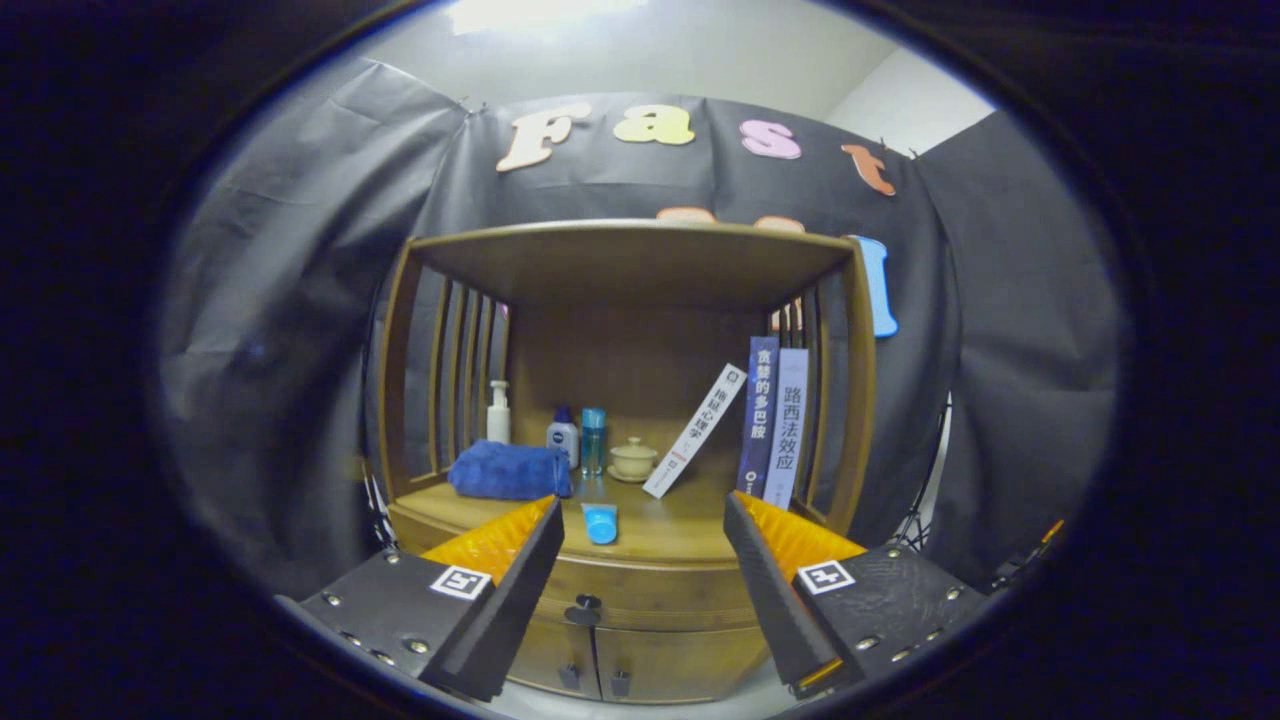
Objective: Pull open the drawer, take out the items inside it, and place them on the countertop above the cabinet.
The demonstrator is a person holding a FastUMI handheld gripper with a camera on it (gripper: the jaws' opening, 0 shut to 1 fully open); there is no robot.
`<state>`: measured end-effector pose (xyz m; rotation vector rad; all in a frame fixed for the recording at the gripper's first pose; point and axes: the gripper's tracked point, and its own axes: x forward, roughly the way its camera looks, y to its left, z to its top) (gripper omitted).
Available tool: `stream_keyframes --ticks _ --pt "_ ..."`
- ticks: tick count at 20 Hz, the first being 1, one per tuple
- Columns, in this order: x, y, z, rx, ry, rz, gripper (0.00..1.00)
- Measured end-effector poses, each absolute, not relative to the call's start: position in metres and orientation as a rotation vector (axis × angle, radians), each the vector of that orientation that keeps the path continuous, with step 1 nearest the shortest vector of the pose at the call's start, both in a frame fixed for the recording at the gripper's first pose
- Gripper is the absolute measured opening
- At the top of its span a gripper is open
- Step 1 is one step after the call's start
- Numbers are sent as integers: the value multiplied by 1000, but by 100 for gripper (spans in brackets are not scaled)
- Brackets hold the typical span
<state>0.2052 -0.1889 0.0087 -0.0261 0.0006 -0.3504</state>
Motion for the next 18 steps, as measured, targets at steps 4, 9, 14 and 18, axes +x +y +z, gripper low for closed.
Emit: stream_keyframes --ticks 4,9,14,18 --pt "173 -190 22 16 7 -337 96" --pt "136 -201 30 53 11 -351 96" --pt "98 -206 40 59 -7 -333 96" --pt "70 -202 45 58 -19 -313 96"
